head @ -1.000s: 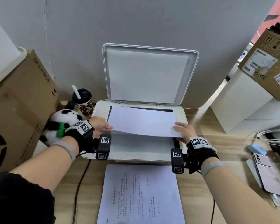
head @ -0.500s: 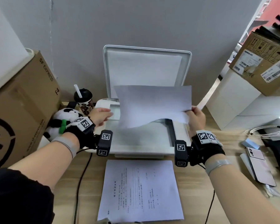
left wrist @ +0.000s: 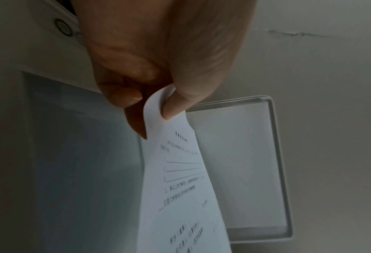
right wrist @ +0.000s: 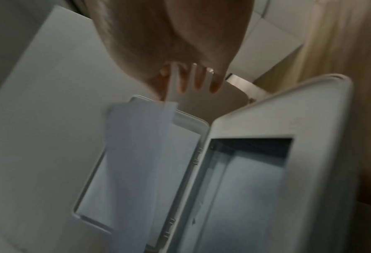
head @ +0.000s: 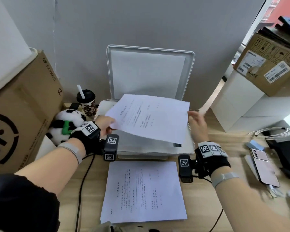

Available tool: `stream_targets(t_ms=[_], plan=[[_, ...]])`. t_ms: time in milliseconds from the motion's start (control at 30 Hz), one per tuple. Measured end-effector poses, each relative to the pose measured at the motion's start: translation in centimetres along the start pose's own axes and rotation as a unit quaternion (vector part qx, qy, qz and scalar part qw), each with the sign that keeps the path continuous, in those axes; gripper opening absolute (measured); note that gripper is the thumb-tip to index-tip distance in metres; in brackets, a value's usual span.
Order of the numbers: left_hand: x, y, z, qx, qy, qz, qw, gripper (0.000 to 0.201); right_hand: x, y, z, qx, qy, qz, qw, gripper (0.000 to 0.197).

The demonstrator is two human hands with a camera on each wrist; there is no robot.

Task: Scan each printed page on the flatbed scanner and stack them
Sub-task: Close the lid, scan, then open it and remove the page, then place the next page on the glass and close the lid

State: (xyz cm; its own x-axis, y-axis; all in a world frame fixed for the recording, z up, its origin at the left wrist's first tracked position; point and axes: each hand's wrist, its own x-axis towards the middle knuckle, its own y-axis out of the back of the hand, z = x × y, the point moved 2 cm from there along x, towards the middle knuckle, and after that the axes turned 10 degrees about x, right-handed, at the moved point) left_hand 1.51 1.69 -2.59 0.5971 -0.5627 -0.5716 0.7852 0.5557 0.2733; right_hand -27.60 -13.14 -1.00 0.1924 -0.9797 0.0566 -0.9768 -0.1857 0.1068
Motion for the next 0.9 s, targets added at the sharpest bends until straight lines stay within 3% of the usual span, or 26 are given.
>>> stream_targets(t_ms=[100, 200, 367, 567, 633, 733, 900], plan=[[0.7, -0.4, -2.7, 0.044, 0.024, 0.001, 0.999, 0.019, -1.7, 0.0, 3.2, 0.103, -0.187, 0.025, 0.977, 0.032], [0.7, -0.7, -4.4, 0.069, 0.023, -0.004, 0.997, 0.029, -3.2, -0.1, 4.6, 0.141, -0.286, 0.013, 0.948, 0.028], [-0.1, -0.9, -5.3, 0.07, 0.006, -0.013, 0.997, 0.028, -3.9, 0.4, 5.5, -0.027, -0.276, -0.056, 0.959, 0.022], [-1.4, -1.6, -5.1, -0.007, -0.022, -0.047, 0.999, 0.023, -4.0, 1.3, 5.9, -0.089, -0.249, -0.084, 0.961, 0.026], [-2.2, -2.1, -5.0, -0.047, -0.015, -0.086, 0.995, 0.014, -4.1, 2.0, 6.5, -0.05, -0.248, -0.048, 0.966, 0.021], [-3.4, -2.9, -4.8, -0.028, -0.011, -0.191, 0.981, 0.021, -4.2, 3.6, 7.4, 0.048, -0.232, 0.054, 0.97, 0.019], [-4.9, -4.5, -5.8, 0.06, 0.017, -0.316, 0.947, 0.035, -4.4, 7.0, 8.5, 0.151, -0.249, 0.233, 0.928, 0.033]])
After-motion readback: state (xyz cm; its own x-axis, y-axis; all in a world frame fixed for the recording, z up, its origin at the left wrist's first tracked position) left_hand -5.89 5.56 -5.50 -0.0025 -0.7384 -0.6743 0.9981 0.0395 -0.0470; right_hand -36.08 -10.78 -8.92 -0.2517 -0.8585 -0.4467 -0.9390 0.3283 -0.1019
